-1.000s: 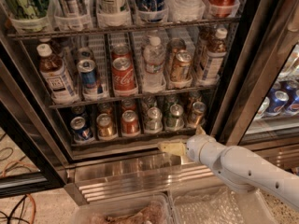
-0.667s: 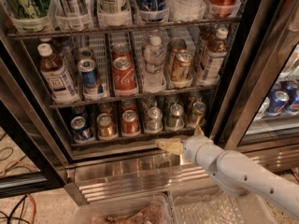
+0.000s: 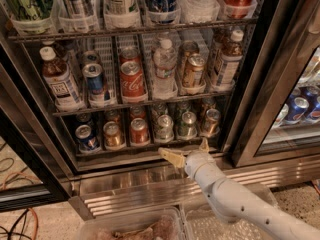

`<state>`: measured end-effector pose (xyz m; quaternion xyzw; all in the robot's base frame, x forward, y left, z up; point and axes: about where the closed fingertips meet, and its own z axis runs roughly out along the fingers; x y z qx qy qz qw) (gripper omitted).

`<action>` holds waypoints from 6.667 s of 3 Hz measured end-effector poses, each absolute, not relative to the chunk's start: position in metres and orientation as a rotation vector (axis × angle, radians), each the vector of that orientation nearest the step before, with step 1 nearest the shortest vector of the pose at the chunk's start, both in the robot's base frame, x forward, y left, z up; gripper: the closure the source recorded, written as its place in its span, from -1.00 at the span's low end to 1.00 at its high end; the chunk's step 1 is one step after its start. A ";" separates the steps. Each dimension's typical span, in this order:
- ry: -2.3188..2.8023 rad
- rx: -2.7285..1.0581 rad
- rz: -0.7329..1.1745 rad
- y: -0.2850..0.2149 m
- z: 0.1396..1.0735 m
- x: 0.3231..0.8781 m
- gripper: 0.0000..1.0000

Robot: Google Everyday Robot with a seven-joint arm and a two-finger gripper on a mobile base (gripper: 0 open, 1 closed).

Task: Pick orange can from bottom shelf of fridge

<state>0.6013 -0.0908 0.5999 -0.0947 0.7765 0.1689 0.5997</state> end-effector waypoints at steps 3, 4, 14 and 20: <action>1.715 -0.140 0.169 -0.102 0.612 0.589 -1.00; 1.728 -0.130 0.110 -0.111 0.611 0.587 -1.00; 1.676 0.035 -0.055 -0.161 0.591 0.635 -0.30; 1.627 0.085 -0.129 -0.192 0.602 0.679 -0.22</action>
Offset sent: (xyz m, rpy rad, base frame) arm -0.0136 -0.0097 0.0123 -0.0882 -0.1308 -0.2015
